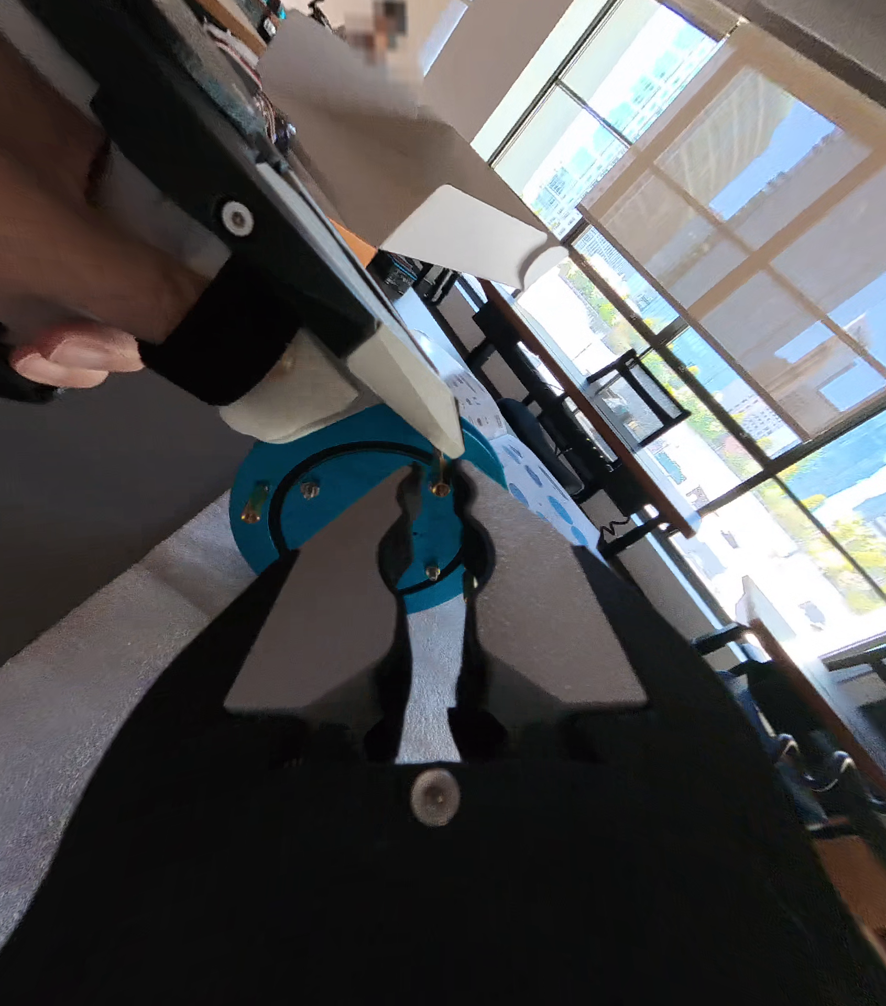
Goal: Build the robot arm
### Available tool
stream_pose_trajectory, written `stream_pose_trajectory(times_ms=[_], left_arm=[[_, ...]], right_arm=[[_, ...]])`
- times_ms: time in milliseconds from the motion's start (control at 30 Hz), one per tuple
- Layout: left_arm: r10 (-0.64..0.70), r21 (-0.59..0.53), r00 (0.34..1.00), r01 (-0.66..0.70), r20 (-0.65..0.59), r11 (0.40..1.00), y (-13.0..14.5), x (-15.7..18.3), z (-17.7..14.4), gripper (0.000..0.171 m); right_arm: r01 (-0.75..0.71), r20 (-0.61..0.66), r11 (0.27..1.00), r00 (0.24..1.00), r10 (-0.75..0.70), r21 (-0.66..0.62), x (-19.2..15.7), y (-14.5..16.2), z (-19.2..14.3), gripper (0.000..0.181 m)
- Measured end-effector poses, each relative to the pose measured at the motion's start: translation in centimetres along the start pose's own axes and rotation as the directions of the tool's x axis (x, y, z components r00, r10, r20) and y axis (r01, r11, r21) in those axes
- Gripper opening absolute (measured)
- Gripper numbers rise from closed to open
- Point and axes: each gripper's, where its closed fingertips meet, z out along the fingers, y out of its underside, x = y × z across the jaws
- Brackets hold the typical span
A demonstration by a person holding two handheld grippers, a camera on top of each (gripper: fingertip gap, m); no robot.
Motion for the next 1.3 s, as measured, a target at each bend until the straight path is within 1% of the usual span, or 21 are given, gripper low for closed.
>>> stream_pose_trajectory(times_ms=[133, 233, 267, 333, 367, 400, 433, 533, 633, 700, 767, 867, 933, 967, 1000, 1067, 1100, 1133, 1167, 1200, 1300], left_arm=[[-0.008, 0.003, 1.000, 0.008, 0.005, 1.000, 0.0, -0.3, 0.0, 0.013], [0.001, 0.013, 1.000, -0.001, 0.013, 1.000, 0.0, -0.2, 0.0, 0.013], [0.009, 0.016, 1.000, -0.009, 0.019, 1.000, 0.0, -0.1, 0.0, 0.013], [0.023, 0.019, 0.999, -0.024, 0.028, 1.000, 0.0, 0.0, 0.1, 0.013], [0.031, 0.016, 0.999, -0.032, 0.029, 0.999, -0.1, 0.1, 0.2, 0.013], [0.040, 0.011, 0.999, -0.040, 0.029, 0.999, -0.1, 0.2, 0.2, 0.013], [0.044, 0.006, 0.999, -0.044, 0.026, 0.999, -0.1, 0.3, 0.3, 0.013], [0.026, 0.008, 1.000, -0.026, 0.016, 1.000, 0.0, 0.3, 0.2, 0.013], [-0.001, 0.016, 1.000, 0.001, 0.009, 1.000, 0.0, 0.0, 0.0, 0.013], [-0.015, 0.018, 1.000, 0.015, 0.006, 1.000, 0.0, -0.1, -0.1, 0.013], [-0.019, 0.015, 1.000, 0.019, 0.003, 1.000, 0.0, -0.2, -0.1, 0.013], [-0.014, 0.014, 1.000, 0.014, 0.012, 1.000, 0.0, -0.3, -0.1, 0.013], [-0.021, 0.016, 1.000, 0.021, 0.006, 1.000, 0.0, -0.3, -0.1, 0.013], [-0.017, 0.018, 1.000, 0.017, 0.008, 1.000, 0.0, -0.3, 0.0, 0.013], [-0.008, 0.020, 1.000, 0.008, 0.014, 1.000, 0.0, -0.3, 0.0, 0.013], [0.014, 0.021, 1.000, -0.015, 0.025, 1.000, 0.0, -0.1, 0.1, 0.013], [0.024, 0.020, 0.999, -0.025, 0.028, 0.999, -0.1, 0.0, 0.1, 0.013], [0.031, 0.017, 0.999, -0.031, 0.028, 0.999, -0.1, 0.1, 0.2, 0.013], [0.032, 0.014, 0.999, -0.033, 0.025, 0.999, -0.1, 0.1, 0.2, 0.013], [0.031, 0.012, 0.999, -0.031, 0.019, 0.999, -0.1, 0.2, 0.2, 0.012], [0.024, 0.016, 1.000, -0.024, 0.020, 1.000, -0.1, 0.1, 0.2, 0.013]], right_arm=[[-0.104, 0.030, 0.995, 0.994, 0.104, -0.012, 0.0, 0.0, 0.3, 0.004], [-0.499, 0.107, 0.866, 0.862, 0.495, 0.012, 0.1, 0.1, 0.2, 0.004], [-0.691, 0.150, 0.723, 0.716, 0.682, 0.012, 0.1, 0.2, 0.2, 0.005], [-0.963, 0.243, 0.267, 0.253, 0.937, -0.027, 0.2, 0.4, 0.0, 0.005], [-0.997, 0.271, 0.047, 0.029, 0.962, -0.061, 0.2, 0.5, -0.1, 0.006], [-0.994, 0.283, -0.077, -0.097, 0.954, -0.083, 0.3, 0.5, -0.2, 0.006], [-0.995, 0.285, -0.058, -0.079, 0.955, -0.081, 0.3, 0.4, -0.3, 0.005], [-0.913, 0.288, 0.407, 0.397, 0.871, 0.027, 0.6, -0.6, -0.6, 0.020], [-0.523, 0.145, 0.847, 0.849, 0.509, 0.090, 0.8, 0.2, -0.7, 0.031], [-0.236, 0.077, 0.969, 0.970, 0.231, 0.066, 0.4, 0.4, -0.5, 0.026], [-0.062, 0.028, 0.997, 0.998, 0.061, 0.045, 0.3, 0.3, -0.3, 0.013], [-0.043, 0.027, 0.998, 0.999, 0.042, 0.035, 0.1, 0.0, -0.1, 0.005], [-0.253, 0.068, 0.967, 0.966, 0.250, 0.038, 0.2, 0.1, -0.1, 0.004], [-0.451, 0.109, 0.892, 0.889, 0.445, 0.033, 0.2, 0.2, -0.1, 0.004], [-0.674, 0.160, 0.738, 0.730, 0.664, 0.014, 0.2, 0.3, -0.1, 0.004], [-0.966, 0.257, 0.247, 0.222, 0.941, -0.072, 0.2, 0.5, -0.2, 0.005], [-0.992, 0.291, 0.007, -0.029, 0.956, -0.124, 0.2, 0.5, -0.3, 0.006], [-0.979, 0.321, -0.132, -0.177, 0.930, -0.157, 0.3, 0.4, -0.4, 0.006], [-0.981, 0.338, -0.120, -0.167, 0.926, -0.155, 0.3, 0.4, -0.5, 0.006], [-0.993, 0.345, 0.034, -0.008, 0.939, -0.117, 0.3, 0.3, -0.5, 0.006], [-0.764, 0.199, 0.644, 0.639, 0.743, 0.050, 1.0, 0.9, -0.9, 0.021]])
